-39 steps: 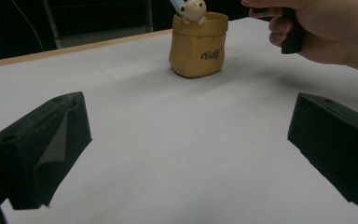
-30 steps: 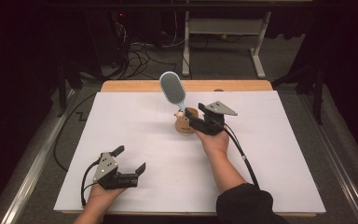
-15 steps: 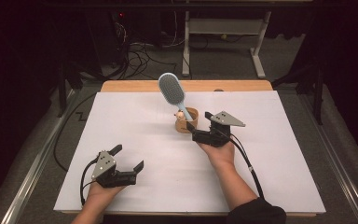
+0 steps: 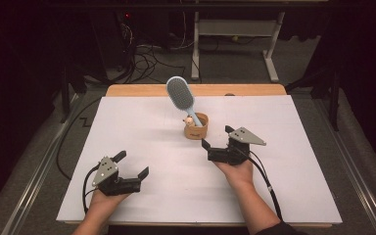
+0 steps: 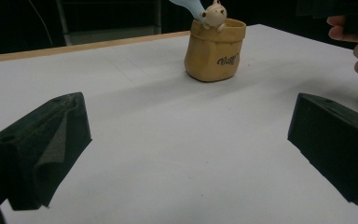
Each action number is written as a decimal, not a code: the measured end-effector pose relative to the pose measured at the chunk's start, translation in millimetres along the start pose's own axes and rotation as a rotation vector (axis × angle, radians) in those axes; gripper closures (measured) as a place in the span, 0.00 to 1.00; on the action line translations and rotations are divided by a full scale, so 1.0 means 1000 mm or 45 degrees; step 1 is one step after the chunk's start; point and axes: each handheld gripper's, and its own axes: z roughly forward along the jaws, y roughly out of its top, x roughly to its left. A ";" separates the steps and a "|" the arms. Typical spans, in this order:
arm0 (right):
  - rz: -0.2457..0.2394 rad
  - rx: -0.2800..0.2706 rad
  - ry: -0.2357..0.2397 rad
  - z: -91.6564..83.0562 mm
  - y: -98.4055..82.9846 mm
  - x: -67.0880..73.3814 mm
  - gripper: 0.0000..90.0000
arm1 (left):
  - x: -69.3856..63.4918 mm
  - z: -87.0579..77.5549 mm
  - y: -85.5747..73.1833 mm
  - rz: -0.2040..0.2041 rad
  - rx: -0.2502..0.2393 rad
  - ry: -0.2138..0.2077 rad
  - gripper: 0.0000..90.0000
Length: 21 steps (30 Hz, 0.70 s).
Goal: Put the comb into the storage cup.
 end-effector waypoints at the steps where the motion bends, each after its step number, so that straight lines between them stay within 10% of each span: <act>1: 0.007 -0.001 -0.003 -0.003 -0.002 -0.001 0.00 | 0.001 0.000 0.000 -0.005 -0.002 0.001 0.00; 21: -0.005 -0.040 -0.051 -0.085 -0.029 -0.027 0.00 | 0.014 -0.013 0.001 -0.057 -0.026 0.023 0.00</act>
